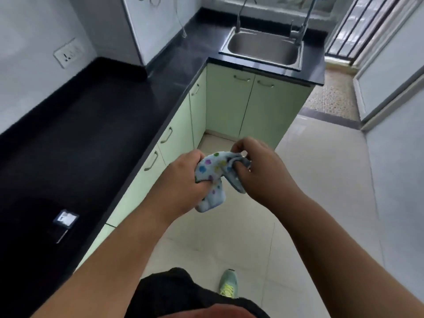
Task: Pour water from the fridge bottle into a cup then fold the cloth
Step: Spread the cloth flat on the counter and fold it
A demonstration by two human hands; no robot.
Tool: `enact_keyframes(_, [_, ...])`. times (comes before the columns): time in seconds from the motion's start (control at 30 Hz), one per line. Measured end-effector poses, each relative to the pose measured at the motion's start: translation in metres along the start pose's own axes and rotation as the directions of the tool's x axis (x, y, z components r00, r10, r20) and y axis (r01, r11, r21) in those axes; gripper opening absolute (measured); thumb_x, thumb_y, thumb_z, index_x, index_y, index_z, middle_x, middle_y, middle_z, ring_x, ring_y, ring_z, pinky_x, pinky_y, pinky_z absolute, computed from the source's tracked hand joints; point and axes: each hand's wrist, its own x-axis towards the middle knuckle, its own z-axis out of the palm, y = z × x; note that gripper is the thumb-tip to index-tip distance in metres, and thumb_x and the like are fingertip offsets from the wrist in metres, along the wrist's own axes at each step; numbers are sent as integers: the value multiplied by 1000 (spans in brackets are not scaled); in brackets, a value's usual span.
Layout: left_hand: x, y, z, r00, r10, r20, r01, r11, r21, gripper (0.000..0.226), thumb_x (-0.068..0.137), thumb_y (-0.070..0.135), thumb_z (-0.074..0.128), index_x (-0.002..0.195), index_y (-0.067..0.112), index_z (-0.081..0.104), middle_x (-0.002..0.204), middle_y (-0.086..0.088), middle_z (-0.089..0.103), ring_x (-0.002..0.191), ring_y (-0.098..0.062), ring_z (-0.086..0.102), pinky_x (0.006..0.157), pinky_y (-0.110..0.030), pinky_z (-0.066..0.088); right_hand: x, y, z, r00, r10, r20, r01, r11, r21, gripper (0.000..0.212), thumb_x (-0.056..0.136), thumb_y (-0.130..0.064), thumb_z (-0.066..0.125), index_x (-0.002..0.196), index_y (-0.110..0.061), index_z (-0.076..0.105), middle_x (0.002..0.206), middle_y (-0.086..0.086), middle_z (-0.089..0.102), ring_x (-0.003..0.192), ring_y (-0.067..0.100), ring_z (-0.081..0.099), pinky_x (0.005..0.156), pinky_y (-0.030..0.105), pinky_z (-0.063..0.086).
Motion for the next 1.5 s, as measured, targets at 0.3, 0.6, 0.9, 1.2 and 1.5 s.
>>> enact_keyframes(0.3, [77,-48,-39,959,-244,-145,204,948,-243,53,83,46,82,124,42,49,109,20,66,100,4,66,86,-32,59,165,-35,45,915,-308,260,296,951,87,25,98,-10,58,116,-26,60,107,-14,52,97,13,51,74,23,38])
enact_keyframes(0.6, [178,-117,-103,962,-271,-21,230,854,-468,67,87,35,83,137,46,40,127,22,64,114,4,66,91,-27,59,306,-85,98,823,-440,360,422,897,132,27,95,-5,58,109,-28,62,116,-9,62,105,19,55,81,27,43])
enact_keyframes(0.9, [247,-172,-141,789,-588,-179,274,597,-754,55,100,33,64,150,48,46,117,12,75,110,-12,73,101,-43,57,409,-119,154,699,-521,489,349,846,402,33,96,-9,62,104,-41,66,116,-25,66,113,16,61,94,34,53])
enact_keyframes(1.2, [294,-180,-159,457,-751,-476,329,641,-694,13,94,23,71,103,33,70,100,10,75,93,-5,73,81,-30,61,491,-150,212,413,-463,784,-127,823,553,62,95,-34,74,150,-35,45,140,-14,58,117,6,66,87,27,62])
enact_keyframes(1.5, [310,-176,-174,370,-789,-490,380,610,-695,20,108,40,48,120,29,60,108,10,70,99,-5,68,88,-33,58,540,-174,228,362,-552,751,-15,802,596,17,105,-29,58,115,-36,71,109,-5,77,104,18,75,95,51,61])
